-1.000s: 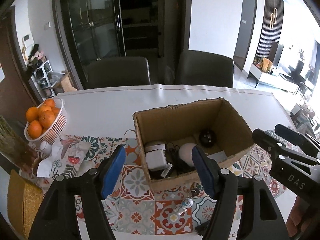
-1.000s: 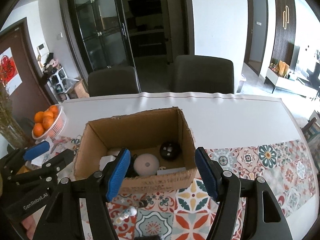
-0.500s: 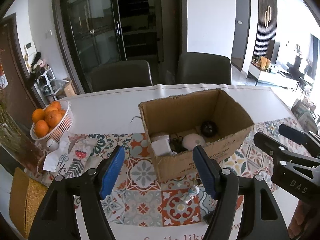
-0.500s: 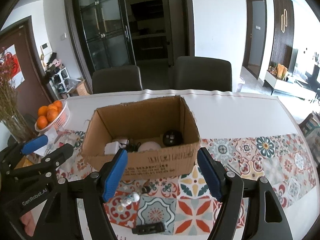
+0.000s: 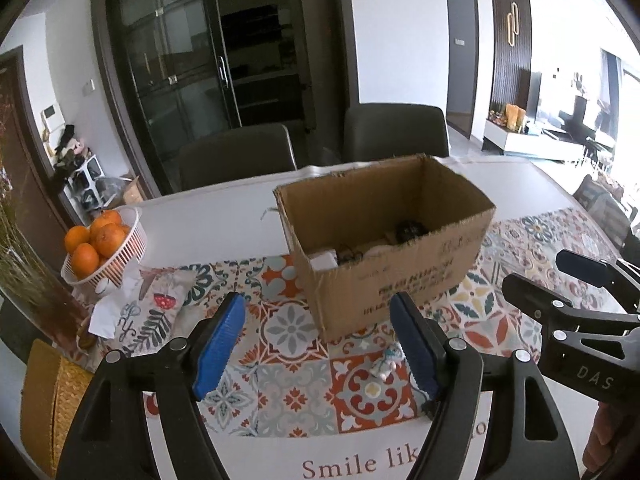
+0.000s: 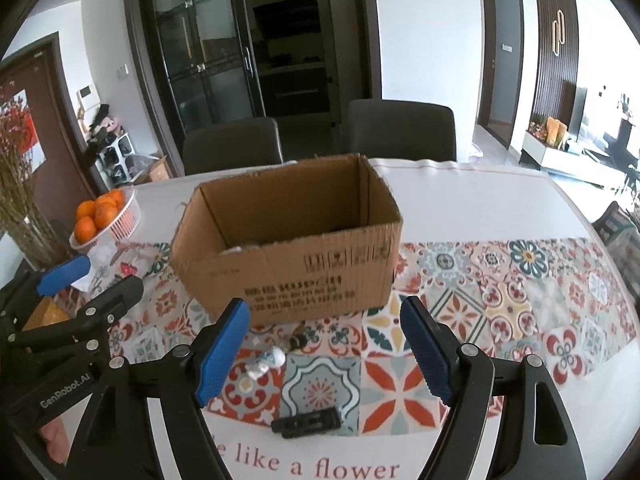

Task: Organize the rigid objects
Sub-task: 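Withdraw both open tools from the box toward the figurine and clip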

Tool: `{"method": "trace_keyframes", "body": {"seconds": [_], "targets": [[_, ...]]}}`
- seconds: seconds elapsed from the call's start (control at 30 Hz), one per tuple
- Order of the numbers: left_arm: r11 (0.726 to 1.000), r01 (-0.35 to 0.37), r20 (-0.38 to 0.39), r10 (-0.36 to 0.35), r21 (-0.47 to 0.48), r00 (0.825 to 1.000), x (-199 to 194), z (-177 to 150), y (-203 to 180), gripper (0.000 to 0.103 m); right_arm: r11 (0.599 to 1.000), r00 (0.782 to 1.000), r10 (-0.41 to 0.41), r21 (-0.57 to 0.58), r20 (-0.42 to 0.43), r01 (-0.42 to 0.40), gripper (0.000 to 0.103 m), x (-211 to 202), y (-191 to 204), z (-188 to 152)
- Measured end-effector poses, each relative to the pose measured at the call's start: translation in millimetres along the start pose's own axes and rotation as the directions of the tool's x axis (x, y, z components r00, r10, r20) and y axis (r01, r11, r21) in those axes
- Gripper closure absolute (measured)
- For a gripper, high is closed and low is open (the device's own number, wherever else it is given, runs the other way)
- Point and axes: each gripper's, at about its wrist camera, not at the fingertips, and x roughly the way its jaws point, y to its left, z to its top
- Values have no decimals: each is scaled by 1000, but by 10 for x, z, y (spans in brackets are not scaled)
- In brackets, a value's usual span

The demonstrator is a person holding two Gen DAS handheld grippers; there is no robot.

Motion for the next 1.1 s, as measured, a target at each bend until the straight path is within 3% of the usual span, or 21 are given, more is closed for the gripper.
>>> {"method": "trace_keyframes", "body": {"seconds": [0.37, 1.1], "targets": [[998, 60, -29, -59, 27, 998, 59, -269, 19, 29, 1000, 1000, -14, -1, -23, 14, 24, -32, 108, -310], [974, 131, -37, -126, 183, 991, 322, -849, -83, 29, 1000, 992, 3, -6, -124, -4, 24, 223, 206, -997]]}}
